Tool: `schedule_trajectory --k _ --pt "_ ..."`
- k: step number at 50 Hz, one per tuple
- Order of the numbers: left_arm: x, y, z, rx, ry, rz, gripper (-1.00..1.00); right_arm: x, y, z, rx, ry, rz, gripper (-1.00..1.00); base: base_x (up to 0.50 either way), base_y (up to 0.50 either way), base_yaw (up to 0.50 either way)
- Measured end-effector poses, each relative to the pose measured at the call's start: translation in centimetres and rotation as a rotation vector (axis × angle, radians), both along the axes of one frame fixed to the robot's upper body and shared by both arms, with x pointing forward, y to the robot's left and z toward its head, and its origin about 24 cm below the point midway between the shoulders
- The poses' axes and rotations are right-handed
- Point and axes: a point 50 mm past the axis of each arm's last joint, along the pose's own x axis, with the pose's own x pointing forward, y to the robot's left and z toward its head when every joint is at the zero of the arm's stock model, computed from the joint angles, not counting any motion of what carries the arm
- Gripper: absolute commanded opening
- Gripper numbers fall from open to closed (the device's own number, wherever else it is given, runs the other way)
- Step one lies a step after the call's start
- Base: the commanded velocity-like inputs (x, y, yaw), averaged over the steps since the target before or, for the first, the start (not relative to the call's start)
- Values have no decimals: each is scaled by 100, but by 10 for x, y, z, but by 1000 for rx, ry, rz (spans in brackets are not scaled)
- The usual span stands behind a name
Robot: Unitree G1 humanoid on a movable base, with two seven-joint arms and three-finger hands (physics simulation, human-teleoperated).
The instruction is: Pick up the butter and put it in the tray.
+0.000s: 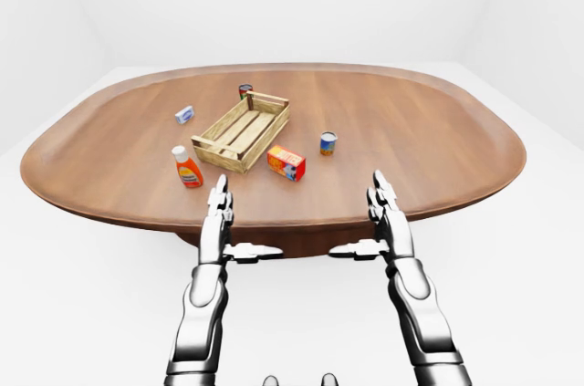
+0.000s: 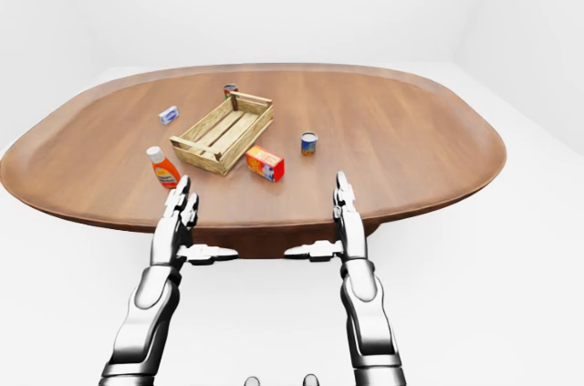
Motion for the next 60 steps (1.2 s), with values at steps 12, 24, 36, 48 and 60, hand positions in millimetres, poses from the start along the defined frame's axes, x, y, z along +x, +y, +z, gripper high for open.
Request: schedule_trajectory --k 12,24,36,48,60 --pt "-4 6 8 -7 -21 -8 100 -7 2 14 -25 -28 24 100 0 0 0" --pt "-20 13 33 -26 -88 -19 100 -24 5 45 -63 -144 33 100 0 0 0" --pt "-38 20 64 -25 -223 -11 100 -46 10 78 -97 -287 48 100 0 0 0" --pt "-55 27 91 -34 -344 1 100 -61 12 96 -109 -365 49 100 0 0 0" --pt "-61 32 104 -48 -408 10 100 -65 12 99 -156 -374 41 100 0 15 0"
